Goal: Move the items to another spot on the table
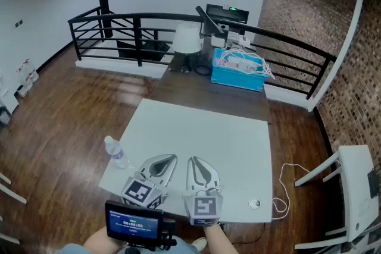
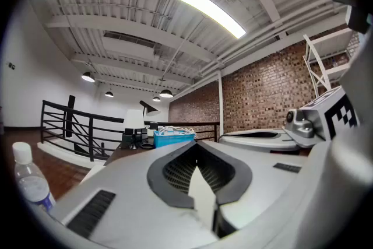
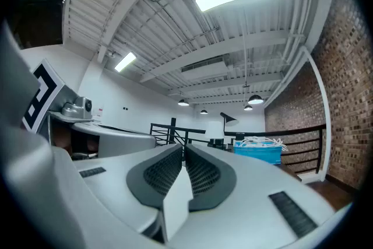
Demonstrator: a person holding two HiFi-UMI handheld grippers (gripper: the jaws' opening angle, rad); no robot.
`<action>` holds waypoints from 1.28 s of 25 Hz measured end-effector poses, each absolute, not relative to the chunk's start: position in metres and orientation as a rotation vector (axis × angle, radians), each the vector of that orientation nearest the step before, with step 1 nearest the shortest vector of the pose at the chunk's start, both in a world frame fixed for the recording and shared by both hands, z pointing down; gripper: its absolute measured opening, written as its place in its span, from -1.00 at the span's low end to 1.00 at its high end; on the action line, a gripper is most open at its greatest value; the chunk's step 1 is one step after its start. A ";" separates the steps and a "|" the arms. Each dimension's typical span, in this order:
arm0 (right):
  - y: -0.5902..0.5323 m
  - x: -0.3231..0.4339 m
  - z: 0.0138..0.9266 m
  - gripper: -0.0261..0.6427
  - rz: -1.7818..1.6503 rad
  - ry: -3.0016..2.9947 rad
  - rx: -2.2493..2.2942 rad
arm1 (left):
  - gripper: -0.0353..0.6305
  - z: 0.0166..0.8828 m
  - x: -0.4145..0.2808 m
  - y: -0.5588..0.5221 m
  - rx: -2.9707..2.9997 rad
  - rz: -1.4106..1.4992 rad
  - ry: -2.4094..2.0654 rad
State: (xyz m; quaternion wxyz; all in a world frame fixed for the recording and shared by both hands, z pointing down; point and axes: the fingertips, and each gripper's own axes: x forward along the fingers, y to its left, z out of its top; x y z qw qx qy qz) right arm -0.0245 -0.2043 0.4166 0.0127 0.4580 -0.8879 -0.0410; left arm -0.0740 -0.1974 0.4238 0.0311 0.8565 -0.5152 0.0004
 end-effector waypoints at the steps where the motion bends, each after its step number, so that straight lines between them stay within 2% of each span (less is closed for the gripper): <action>1: -0.204 -0.030 0.417 -0.84 -0.118 -2.773 1.415 | -0.86 0.424 -0.079 -0.196 2.633 0.003 -1.597; 2: -0.203 -0.035 0.417 -0.83 -0.109 -2.780 1.401 | -0.86 0.425 -0.084 -0.195 2.627 0.004 -1.606; 4: -0.203 -0.048 0.418 -0.70 -0.100 -2.797 1.366 | -0.86 0.426 -0.095 -0.193 2.613 0.005 -1.627; 8: -0.200 -0.085 0.423 -0.67 -0.102 -2.837 1.260 | -0.86 0.430 -0.129 -0.186 2.566 0.003 -1.701; 10: -0.196 -0.108 0.426 -0.57 -0.084 -2.861 1.200 | -0.86 0.432 -0.153 -0.180 2.524 -0.001 -1.752; 13: -0.188 -0.144 0.431 -0.55 -0.093 -2.900 1.108 | -0.86 0.435 -0.187 -0.169 2.464 0.004 -1.829; 22: -0.167 -0.228 0.449 -0.32 -0.087 -2.949 0.900 | -0.86 0.441 -0.268 -0.139 2.308 0.013 -2.018; 32: -0.160 -0.296 0.489 -0.02 0.029 -2.921 0.788 | -0.86 0.457 -0.325 -0.122 2.210 0.033 -2.093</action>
